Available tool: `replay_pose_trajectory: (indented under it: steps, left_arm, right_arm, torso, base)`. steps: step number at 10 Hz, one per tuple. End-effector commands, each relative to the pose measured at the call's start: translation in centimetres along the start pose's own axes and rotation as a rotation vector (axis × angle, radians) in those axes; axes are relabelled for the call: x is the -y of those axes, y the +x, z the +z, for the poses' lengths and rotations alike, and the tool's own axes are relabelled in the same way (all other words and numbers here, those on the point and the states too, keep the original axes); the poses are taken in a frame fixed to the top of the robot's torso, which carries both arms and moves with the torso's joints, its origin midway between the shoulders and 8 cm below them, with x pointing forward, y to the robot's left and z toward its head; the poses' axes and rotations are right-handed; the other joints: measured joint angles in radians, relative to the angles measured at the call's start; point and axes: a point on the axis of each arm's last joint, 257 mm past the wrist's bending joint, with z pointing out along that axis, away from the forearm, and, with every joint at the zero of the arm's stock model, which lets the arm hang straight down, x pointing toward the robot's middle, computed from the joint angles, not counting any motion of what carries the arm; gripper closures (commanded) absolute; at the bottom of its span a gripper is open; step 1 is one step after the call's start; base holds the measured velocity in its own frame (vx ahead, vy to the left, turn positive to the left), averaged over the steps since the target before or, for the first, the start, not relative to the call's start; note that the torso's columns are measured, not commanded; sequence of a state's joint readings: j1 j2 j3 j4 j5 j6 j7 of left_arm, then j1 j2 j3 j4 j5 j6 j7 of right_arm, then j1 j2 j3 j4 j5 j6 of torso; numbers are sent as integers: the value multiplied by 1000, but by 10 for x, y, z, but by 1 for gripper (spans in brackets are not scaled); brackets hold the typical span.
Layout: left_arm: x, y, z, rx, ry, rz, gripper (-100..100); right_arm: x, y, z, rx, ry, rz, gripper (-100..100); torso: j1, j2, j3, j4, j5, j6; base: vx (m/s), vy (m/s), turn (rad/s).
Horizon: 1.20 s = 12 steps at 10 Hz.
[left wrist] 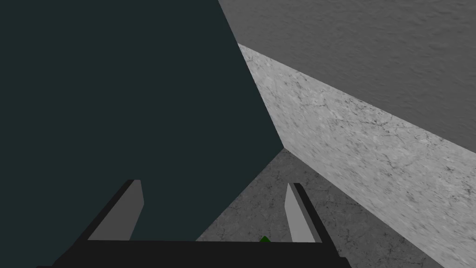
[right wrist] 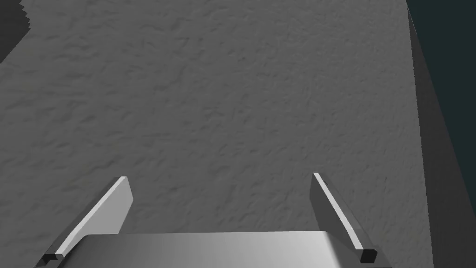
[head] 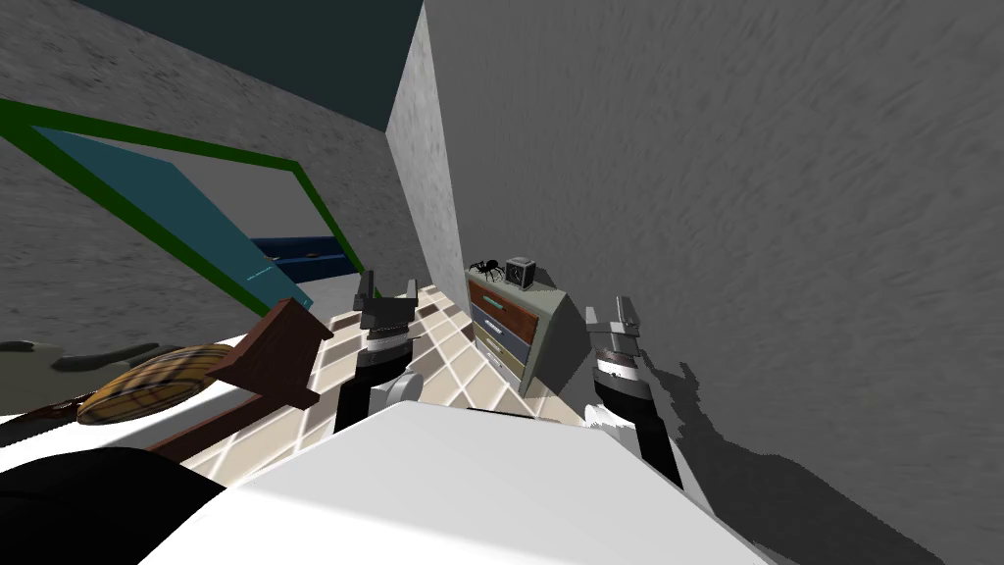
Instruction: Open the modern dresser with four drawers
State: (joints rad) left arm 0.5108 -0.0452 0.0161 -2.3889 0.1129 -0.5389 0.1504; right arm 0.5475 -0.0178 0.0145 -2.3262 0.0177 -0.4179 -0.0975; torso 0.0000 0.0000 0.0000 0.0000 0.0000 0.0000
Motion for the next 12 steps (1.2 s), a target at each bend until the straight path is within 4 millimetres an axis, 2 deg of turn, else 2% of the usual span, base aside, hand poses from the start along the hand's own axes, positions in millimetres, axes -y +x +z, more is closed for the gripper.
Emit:
replay_pose_trajectory:
  steps: [1, 9, 10, 12]
  left_arm:
    - [0, 0, 0, 0, 0, 0, 0]
    - [0, 0, 0, 0, 0, 0, 0]
    - [0, 0, 0, 0, 0, 0, 0]
    - [0, 0, 0, 0, 0, 0, 0]
  right_arm:
    - [0, 0, 0, 0, 0, 0, 0]
    - [0, 0, 0, 0, 0, 0, 0]
    - [-5, 3, 2, -21, -13, 21, -100]
    - [-15, 8, 6, -46, -44, 82, -100]
  torso:
    - [0, 41, -82, 41, 0, 0]
    - [0, 618, -1234, 617, 0, 0]
    - [0, 691, -1382, 691, 0, 0]
    - [1, 734, -1471, 734, 0, 0]
  base:
    - [0, 0, 0]
    - [0, 0, 0]
    - [12, 12, 1]
    - [19, 27, -1]
